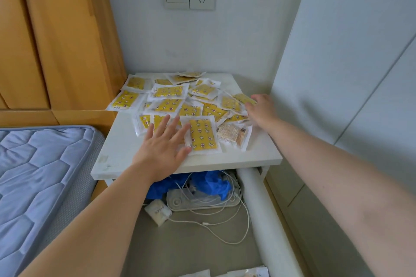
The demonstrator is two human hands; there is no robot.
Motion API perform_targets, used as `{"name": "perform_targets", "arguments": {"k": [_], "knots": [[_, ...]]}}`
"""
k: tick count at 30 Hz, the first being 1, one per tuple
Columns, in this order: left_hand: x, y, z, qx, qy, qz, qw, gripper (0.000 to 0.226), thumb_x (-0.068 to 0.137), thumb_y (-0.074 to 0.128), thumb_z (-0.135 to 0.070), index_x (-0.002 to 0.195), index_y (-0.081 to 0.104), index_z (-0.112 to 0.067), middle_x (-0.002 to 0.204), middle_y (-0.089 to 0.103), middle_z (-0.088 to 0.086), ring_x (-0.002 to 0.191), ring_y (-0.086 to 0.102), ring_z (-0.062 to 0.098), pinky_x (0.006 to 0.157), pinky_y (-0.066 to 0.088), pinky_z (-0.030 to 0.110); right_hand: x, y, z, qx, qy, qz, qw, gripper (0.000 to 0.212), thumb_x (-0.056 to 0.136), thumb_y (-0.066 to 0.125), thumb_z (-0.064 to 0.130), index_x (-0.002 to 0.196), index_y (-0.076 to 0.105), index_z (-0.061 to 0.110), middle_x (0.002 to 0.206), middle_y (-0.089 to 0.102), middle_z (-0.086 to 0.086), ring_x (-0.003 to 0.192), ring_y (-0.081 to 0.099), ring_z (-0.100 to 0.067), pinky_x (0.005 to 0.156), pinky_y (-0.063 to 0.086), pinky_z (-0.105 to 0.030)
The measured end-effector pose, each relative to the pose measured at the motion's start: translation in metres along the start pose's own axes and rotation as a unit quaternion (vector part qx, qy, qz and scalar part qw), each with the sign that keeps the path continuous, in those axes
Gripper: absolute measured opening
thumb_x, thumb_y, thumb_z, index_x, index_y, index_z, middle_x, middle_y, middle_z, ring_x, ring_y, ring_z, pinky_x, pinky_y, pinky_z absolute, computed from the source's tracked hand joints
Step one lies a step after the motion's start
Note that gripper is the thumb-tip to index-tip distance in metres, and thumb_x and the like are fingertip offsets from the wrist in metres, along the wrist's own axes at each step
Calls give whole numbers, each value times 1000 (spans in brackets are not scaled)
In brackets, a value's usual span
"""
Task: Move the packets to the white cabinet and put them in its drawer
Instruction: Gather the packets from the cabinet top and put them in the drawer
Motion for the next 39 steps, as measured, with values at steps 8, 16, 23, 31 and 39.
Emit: {"name": "perform_targets", "arguments": {"k": [8, 16, 23, 31, 39], "knots": [[1, 0, -1, -12, 21, 4, 1000, 100, 61, -36, -73, 151, -10, -37, 161, -10, -6, 146, -18, 16, 119, -4, 43, 38, 23, 20, -104, -17, 85, 991, 57, 96, 44, 33, 149, 27, 21, 151, 30, -8, 127, 45, -33, 101, 43, -45], [0, -2, -1, -15, 23, 8, 1000, 94, 66, -29, -72, 151, -9, -38, 161, -9, -7, 147, -17, 15, 119, -3, 42, 29, 16, 35, -211, -62, -24, 975, 22, 81, 49, -7, 65, 48, 9, 63, 46, -4, 73, 53, -28, 59, 39, -28], [0, -3, -2, -17, 17, 12, 1000, 83, 77, -12, -74, 152, -5, -38, 161, -6, -7, 147, -14, 15, 119, -2, 42, 17, 21, 64, -121, -139, 5, 983, 35, 95, 44, 13, 60, 46, 8, 56, 44, -6, 57, 48, -26, 51, 33, -28], [-1, -4, -2, -18, 12, 13, 1000, 84, 73, -13, -68, 151, -5, -38, 161, -7, -8, 147, -15, 14, 120, -2, 41, 34, 5, 48, -65, 31, 28, 997, 26, 96, 48, 26, 87, 57, 3, 88, 57, -13, 91, 58, -31, 67, 43, -27], [1, -2, 0, -20, 15, 6, 1000, 82, 75, -10, -68, 152, -2, -38, 161, -3, -8, 148, -11, 15, 120, 0, 41, 33, 19, 31, -38, 166, 161, 972, 79, 79, 64, 61, 131, 46, 5, 127, 57, -10, 114, 57, -29, 97, 46, -40]]}}
Point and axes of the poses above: each hand's wrist, its own x-axis towards the middle knuckle, its own y-axis out of the palm, z = x × y, the point moved 4 cm from there along x, towards the middle knuckle
